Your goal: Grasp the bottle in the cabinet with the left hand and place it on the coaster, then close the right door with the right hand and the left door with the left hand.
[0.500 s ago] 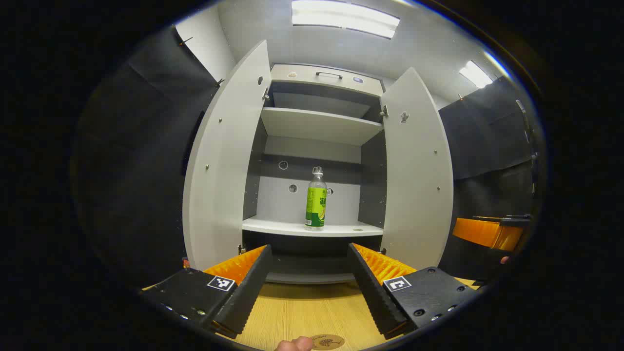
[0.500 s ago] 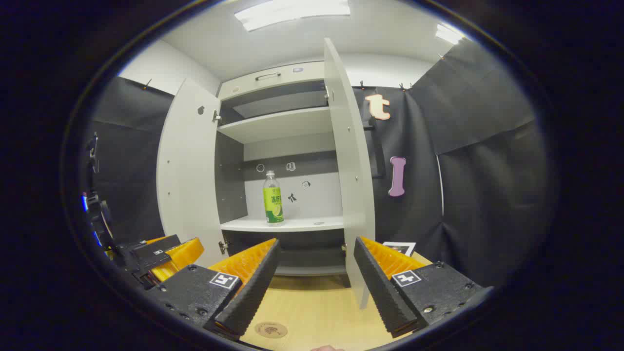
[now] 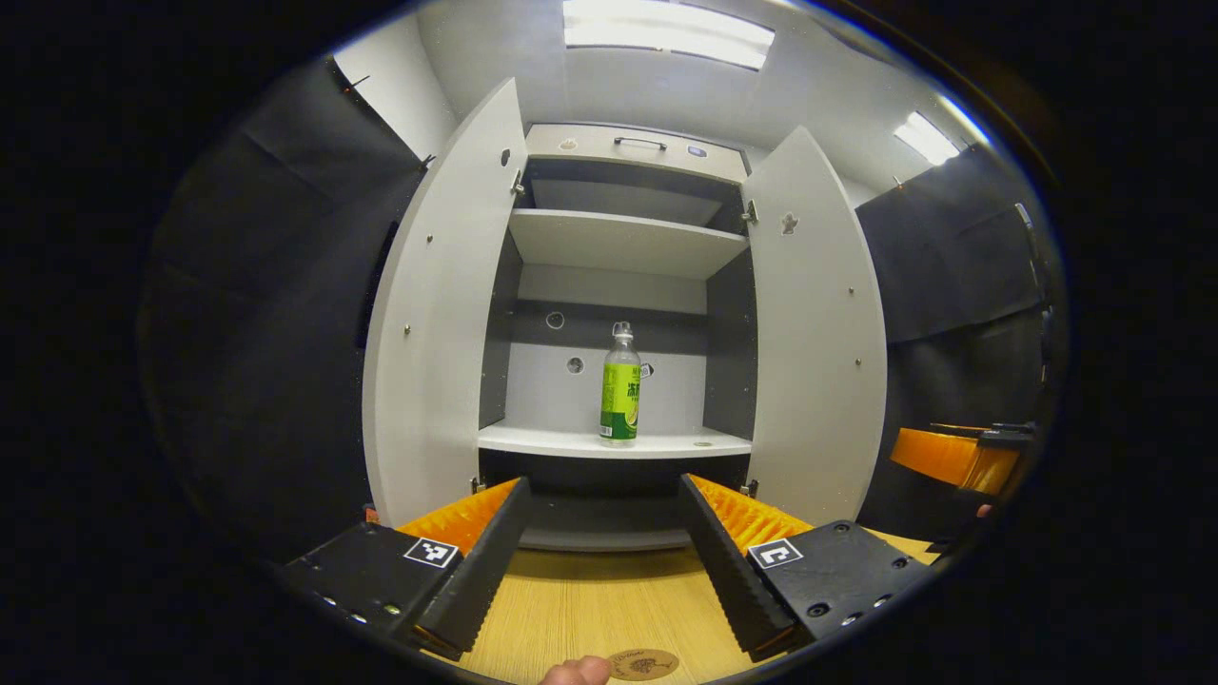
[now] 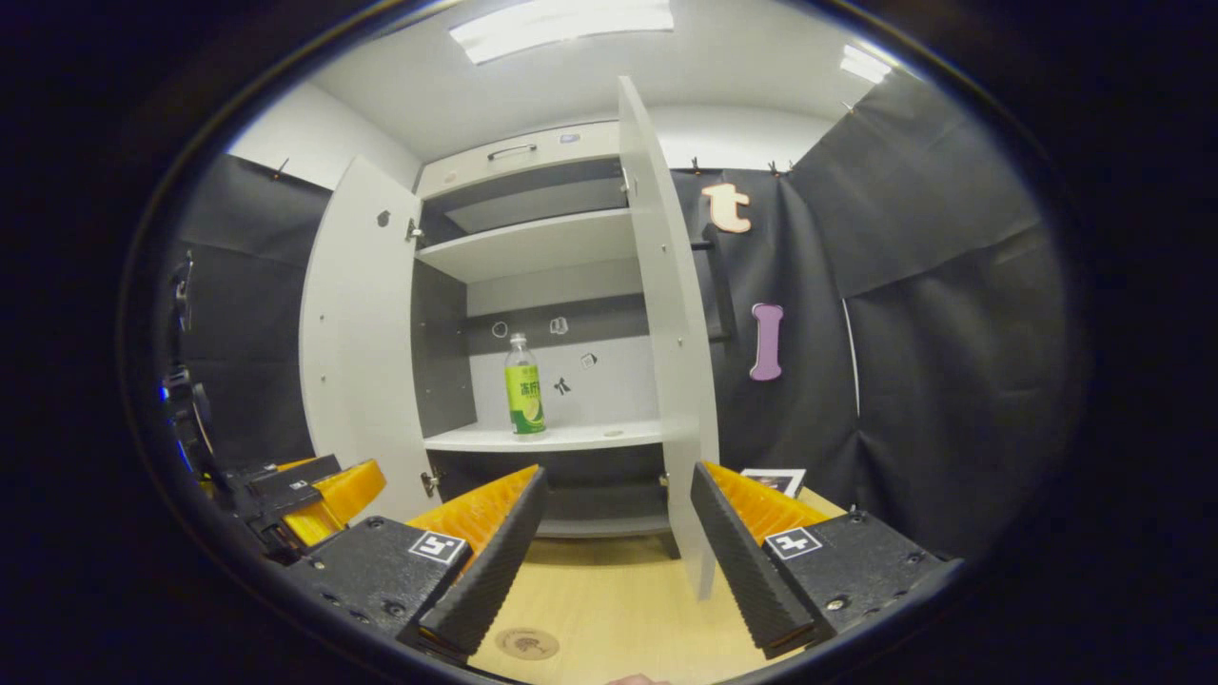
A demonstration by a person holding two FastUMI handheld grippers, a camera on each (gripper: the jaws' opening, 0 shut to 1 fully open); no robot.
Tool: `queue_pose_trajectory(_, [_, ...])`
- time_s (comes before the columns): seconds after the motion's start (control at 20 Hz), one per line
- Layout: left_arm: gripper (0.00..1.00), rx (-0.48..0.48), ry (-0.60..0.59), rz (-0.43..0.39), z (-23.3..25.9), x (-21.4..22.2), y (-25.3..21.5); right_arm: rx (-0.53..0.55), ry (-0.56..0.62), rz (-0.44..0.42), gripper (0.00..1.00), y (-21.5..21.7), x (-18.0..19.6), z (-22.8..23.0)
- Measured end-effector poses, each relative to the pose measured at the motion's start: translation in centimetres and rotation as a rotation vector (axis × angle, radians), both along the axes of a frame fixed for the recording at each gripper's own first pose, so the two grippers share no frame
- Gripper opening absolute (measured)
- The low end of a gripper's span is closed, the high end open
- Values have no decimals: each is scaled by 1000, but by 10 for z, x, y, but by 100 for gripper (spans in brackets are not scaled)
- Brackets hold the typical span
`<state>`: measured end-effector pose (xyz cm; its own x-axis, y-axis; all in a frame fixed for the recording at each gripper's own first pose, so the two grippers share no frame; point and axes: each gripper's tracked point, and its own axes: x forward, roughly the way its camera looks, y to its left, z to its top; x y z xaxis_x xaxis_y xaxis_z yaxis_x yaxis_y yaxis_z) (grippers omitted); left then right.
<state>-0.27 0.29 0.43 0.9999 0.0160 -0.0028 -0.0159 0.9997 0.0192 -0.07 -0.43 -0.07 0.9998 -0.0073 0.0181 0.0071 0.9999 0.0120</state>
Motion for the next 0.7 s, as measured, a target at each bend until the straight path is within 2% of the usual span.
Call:
queue_pose_trajectory(0.2, [95, -13, -2, 1, 1, -4, 0, 3, -16, 8, 99, 0, 1, 5])
queue_pose_trajectory(0.25, [99, -8, -5, 9, 2, -5, 3, 2, -19, 11, 99, 2, 1, 5])
queue_pose_trajectory(0.3, [95, -7, -6, 17, 3, -5, 6, -1, -17, 17, 99, 4, 1, 5])
queue_pose_trajectory(0.45, [99, -16, -2, 24, 2, -4, 8, -6, -17, 34, 99, 9, 1, 4])
queue_pose_trajectory(0.5, [95, -20, 3, 25, 2, -3, 9, -5, -15, 38, 99, 10, 0, 3])
queue_pose_trajectory(0.55, [94, -22, 8, 24, 1, -3, 9, -5, -12, 40, 95, 11, 0, 2])
queue_pose_trajectory(0.6, [95, -24, 11, 25, 0, -1, 10, -6, -8, 42, 99, 11, 0, 1])
queue_pose_trajectory(0.7, [95, -28, 10, 23, 1, 1, 11, -9, -1, 42, 99, 11, 0, -1])
